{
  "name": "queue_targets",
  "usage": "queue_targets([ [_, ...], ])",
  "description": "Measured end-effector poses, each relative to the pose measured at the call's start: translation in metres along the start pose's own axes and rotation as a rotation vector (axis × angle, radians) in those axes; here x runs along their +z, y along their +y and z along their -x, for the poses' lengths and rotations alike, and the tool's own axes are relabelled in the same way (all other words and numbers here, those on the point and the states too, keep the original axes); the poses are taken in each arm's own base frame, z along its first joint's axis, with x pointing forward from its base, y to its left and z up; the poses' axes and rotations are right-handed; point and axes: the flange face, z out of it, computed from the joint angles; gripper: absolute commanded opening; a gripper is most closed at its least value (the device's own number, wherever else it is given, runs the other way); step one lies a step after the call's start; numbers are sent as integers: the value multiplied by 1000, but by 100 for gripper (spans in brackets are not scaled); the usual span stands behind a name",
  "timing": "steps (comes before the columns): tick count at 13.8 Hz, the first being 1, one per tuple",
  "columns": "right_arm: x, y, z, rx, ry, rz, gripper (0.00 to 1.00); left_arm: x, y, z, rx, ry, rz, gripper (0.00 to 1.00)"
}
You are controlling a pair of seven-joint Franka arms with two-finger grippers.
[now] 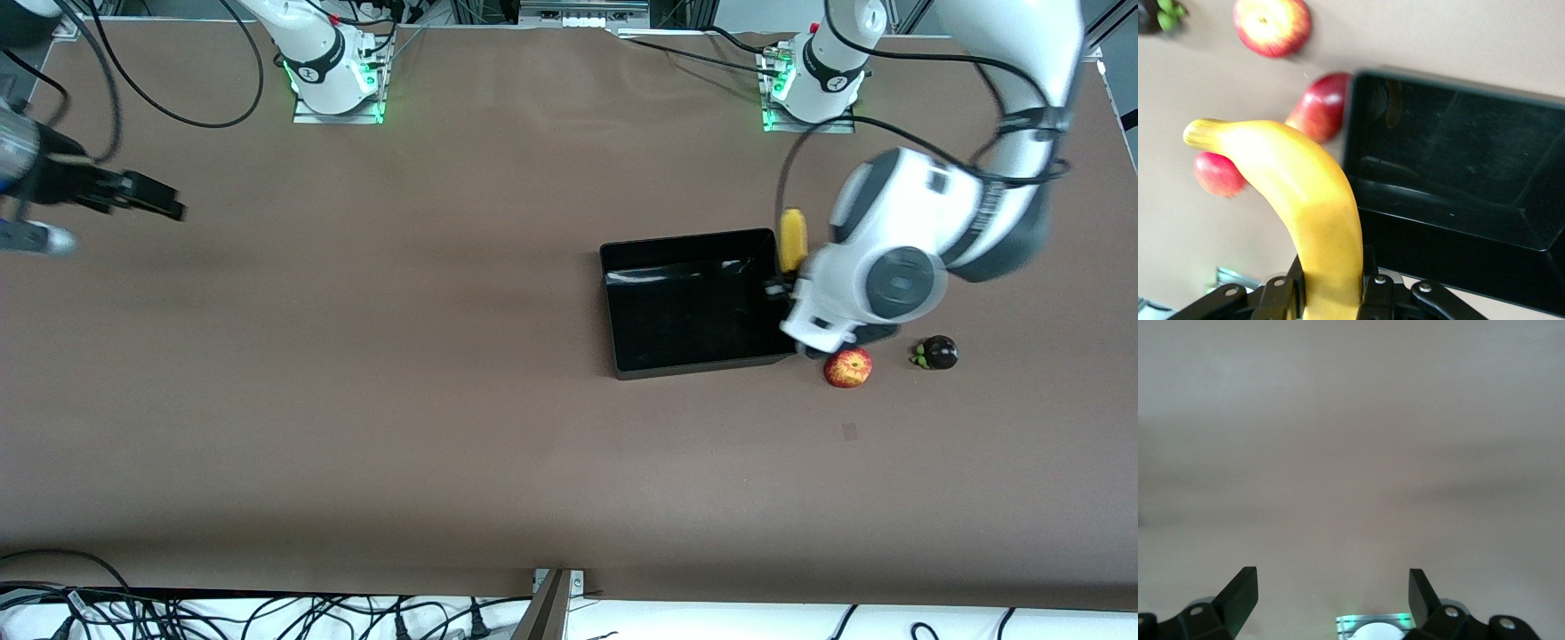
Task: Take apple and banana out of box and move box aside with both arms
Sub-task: 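Lift the banana out with the left gripper while the right gripper reaches in, then lower the banana by the mangosteen while the right gripper nears the box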
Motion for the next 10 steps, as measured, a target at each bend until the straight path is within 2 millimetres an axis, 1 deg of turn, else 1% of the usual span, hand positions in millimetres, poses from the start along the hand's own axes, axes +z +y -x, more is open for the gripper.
queue_targets([
  [2,20,-33,-16,-48,-2,-43,100,-15,-57,-24,66,13,39,0],
  [4,43,-79,-30,-115,16,-58,100,-23,-112,-43,140,32,60,0],
  [5,56,-111,-36,-162,26,-56,100,-24,-136,-53,181,47,70,0],
  [6,69,-148,-41,-215,43,-54,100,-23,-154,-62,214,68,84,0],
  [7,85,-189,-44,-270,59,-53,100,-18,-164,-72,236,88,96,0],
  [8,102,-228,-46,-319,72,-53,100,-10,-168,-84,252,116,107,0],
  [10,138,-293,-44,-402,112,-61,100,18,-164,-110,272,158,126,0],
])
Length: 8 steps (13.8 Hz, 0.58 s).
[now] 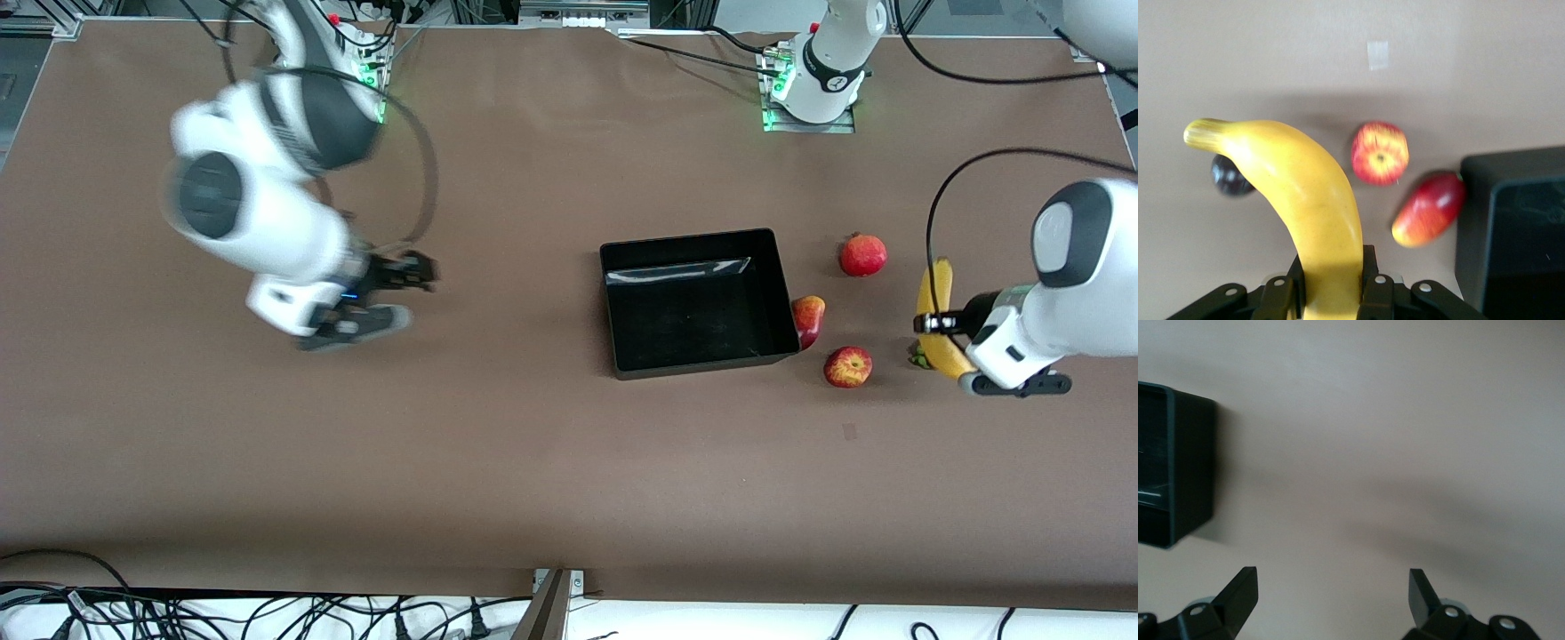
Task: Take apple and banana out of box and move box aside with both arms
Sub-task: 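Lower the banana by the mangosteen while the right gripper nears the box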
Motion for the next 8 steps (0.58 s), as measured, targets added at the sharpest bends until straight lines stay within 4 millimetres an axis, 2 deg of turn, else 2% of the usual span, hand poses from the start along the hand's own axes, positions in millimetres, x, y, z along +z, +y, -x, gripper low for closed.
queue_targets([
  [2,33,-49,-8,-56,44,-7,100,34,-7,-14,18,3,-12,0],
  [4,60,-89,-12,-64,98,-21,100,60,-19,-23,30,0,-43,0],
  [6,86,-121,-12,-85,138,-34,100,81,-31,-30,42,0,-62,0],
  [8,113,-148,-9,-99,153,-40,100,97,-35,-35,48,8,-58,0],
])
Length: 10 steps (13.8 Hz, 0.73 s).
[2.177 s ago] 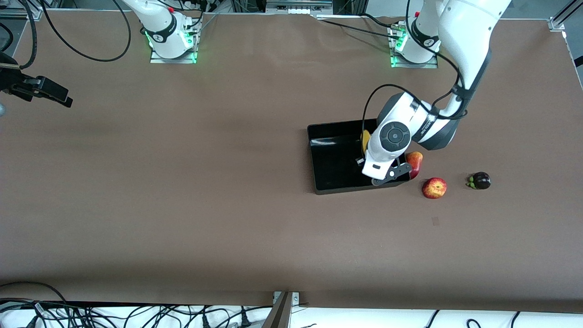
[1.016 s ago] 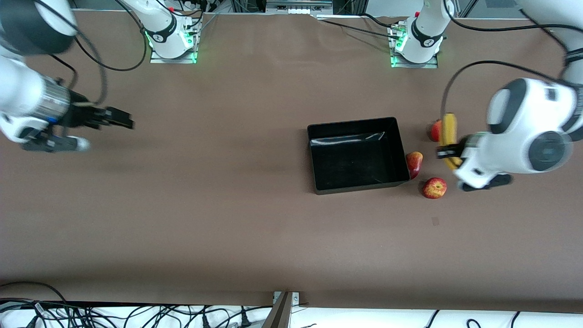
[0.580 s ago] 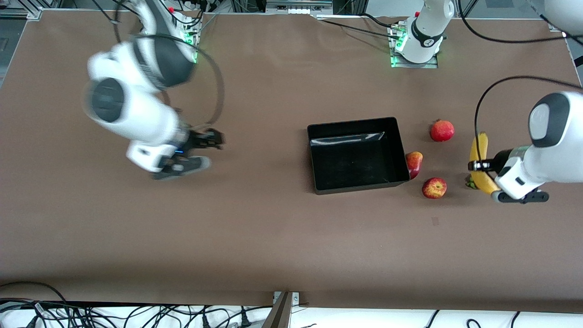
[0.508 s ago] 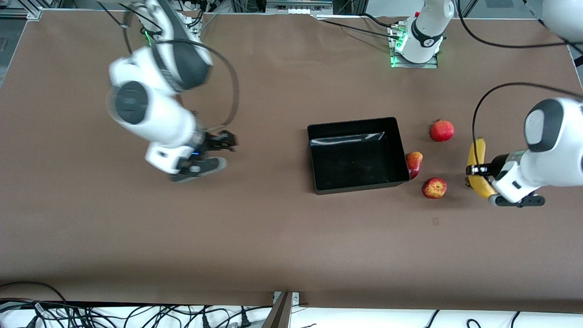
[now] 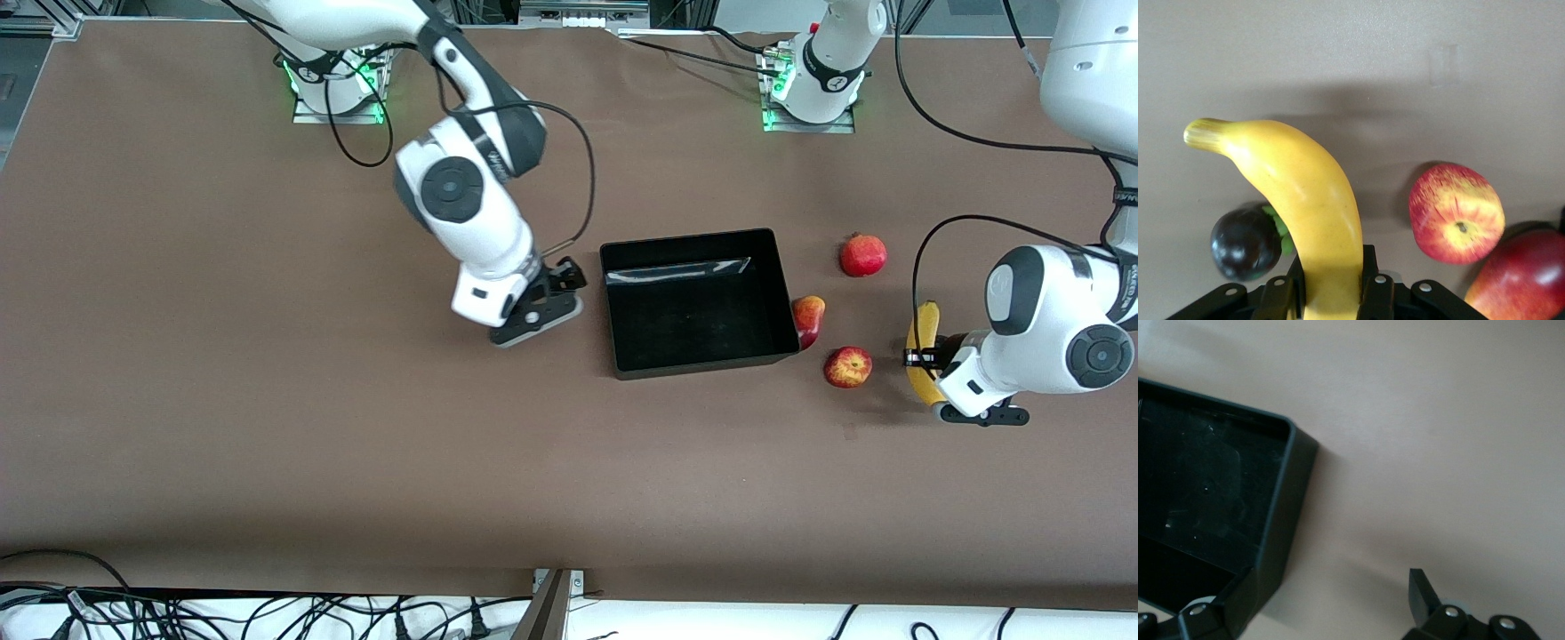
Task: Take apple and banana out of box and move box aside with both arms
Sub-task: 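Lower the banana by the mangosteen while the right gripper nears the box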
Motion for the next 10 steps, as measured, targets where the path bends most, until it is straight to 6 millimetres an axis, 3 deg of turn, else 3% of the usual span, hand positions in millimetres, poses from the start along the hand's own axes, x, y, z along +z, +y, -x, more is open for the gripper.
queue_targets([
  [4,58,-38,12,23,43,44,100,22,4,-7,-4,14,15,0],
  [6,90,-52,19,40,70,56,100,52,10,-10,-36,32,32,0],
  [7,101,-56,22,45,76,60,94,67,13,-10,-49,34,40,0],
  [9,111,-61,24,40,80,71,0,69,10,-12,-64,55,44,0],
  [10,113,-60,24,36,79,77,0,69,9,-12,-65,58,44,4],
])
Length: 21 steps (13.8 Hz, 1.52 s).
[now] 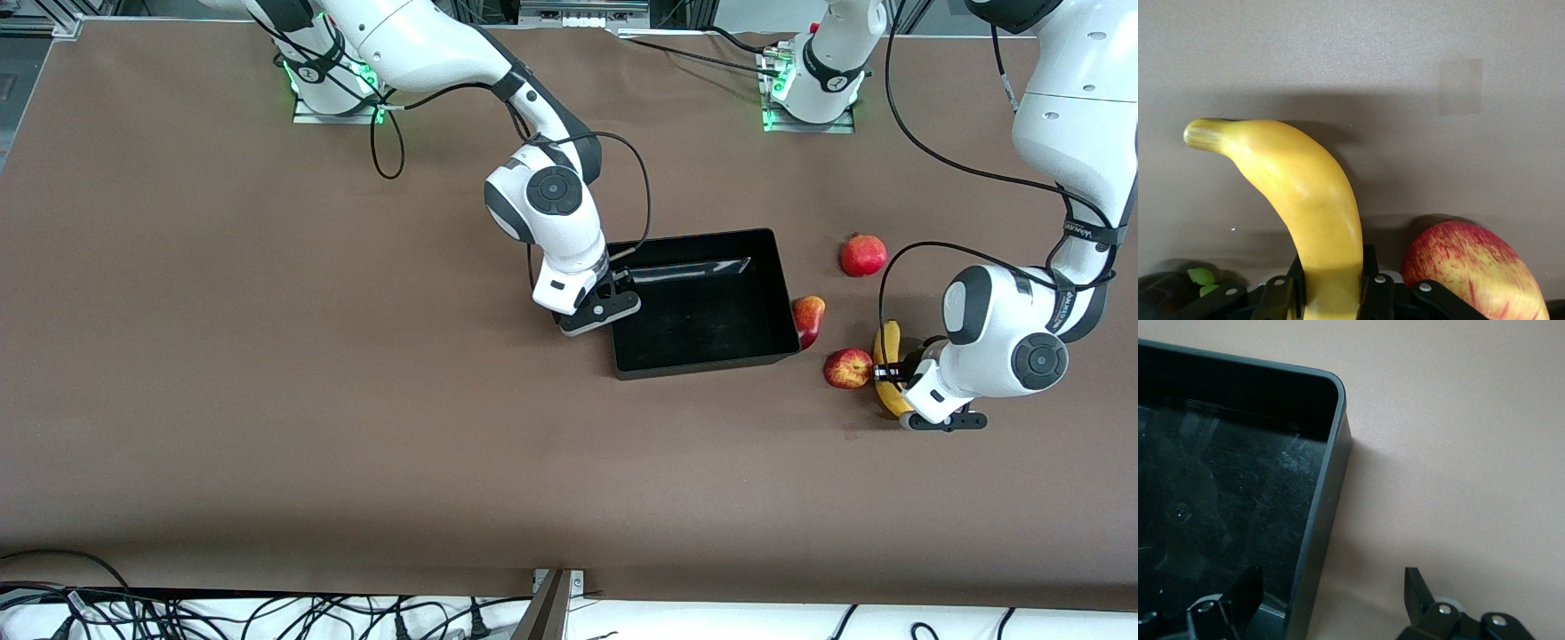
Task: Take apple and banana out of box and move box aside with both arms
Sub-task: 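Lower the banana by the mangosteen while the right gripper nears the box, then release the banana with the left gripper while the right gripper grasps the box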
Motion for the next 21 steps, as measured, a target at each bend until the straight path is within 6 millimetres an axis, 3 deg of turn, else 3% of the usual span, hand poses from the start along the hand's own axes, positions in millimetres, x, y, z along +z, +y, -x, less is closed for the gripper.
queue_targets([
  [1,3,1,1,0,-3,3,0,0,0,0,-1,1,0,36],
  [2,8,3,2,1,-8,7,0,0,0,0,-1,2,0,88],
  [3,12,4,3,5,-12,9,0,0,0,0,-2,2,0,100],
  [8,9,5,-3,70,0,8,0,-8,3,2,-12,-5,-7,100],
  [12,-11,20,-19,105,22,13,0,-72,10,11,-3,23,-47,100],
  [14,-42,40,-34,150,7,25,0,-112,18,20,5,43,-73,100],
  [16,-88,79,-54,212,-6,42,0,-149,31,31,16,55,-95,100],
  [18,-127,137,-69,299,-41,67,0,-188,48,47,23,63,-106,100],
  [19,-137,171,-73,352,-57,70,0,-209,58,57,29,69,-117,100],
  [21,-139,241,-76,408,-87,74,0,-245,71,78,25,76,-127,100],
])
